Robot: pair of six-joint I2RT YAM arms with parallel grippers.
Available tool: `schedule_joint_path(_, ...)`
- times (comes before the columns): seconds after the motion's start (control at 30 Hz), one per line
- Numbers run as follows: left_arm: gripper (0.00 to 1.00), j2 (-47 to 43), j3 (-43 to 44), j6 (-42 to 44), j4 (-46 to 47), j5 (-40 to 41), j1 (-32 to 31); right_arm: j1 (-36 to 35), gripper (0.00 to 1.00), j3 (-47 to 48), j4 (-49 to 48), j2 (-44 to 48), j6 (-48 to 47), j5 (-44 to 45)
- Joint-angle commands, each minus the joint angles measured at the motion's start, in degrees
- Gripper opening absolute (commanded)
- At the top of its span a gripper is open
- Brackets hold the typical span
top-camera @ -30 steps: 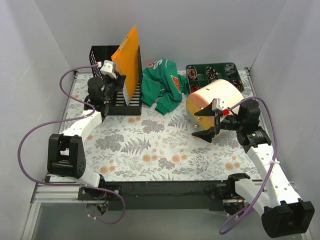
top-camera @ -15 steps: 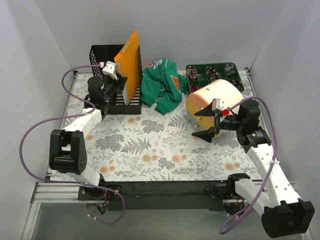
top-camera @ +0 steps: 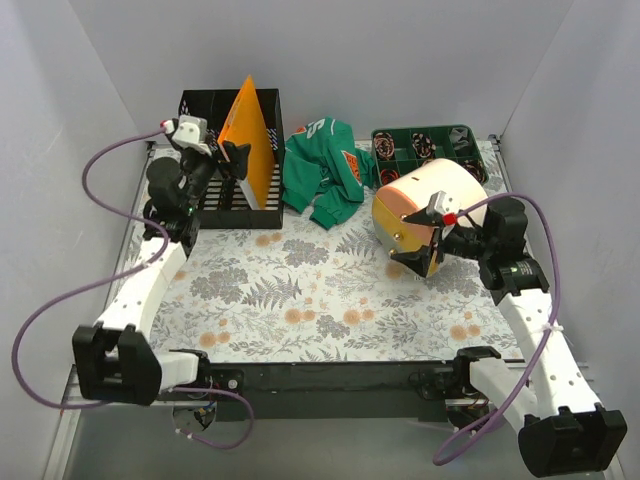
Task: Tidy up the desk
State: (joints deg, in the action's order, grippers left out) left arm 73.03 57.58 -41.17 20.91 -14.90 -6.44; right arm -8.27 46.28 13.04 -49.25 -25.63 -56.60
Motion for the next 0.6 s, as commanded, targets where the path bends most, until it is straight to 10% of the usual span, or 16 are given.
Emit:
schedule_joint_path(0.0, 0.98, -13.76, 1.66, -6.01, -12.27, 4.96, 0.28, 0.63, 0.99, 10.83, 6.64, 1.97, 0.57, 24.82)
schedule_joint_path(0.17, 0.98, -23.28, 0.34, -16.13, -24.32, -1.97, 0.37, 0.71, 0.98, 19.28, 11.57, 4.25, 6.36, 50.57)
schedule_joint_path(0.57, 0.98, -41.83, -0.72, -18.77, -45.50, 1.27, 0.37, 2.29, 0.98, 20.07, 12.36, 12.08, 13.05, 72.75)
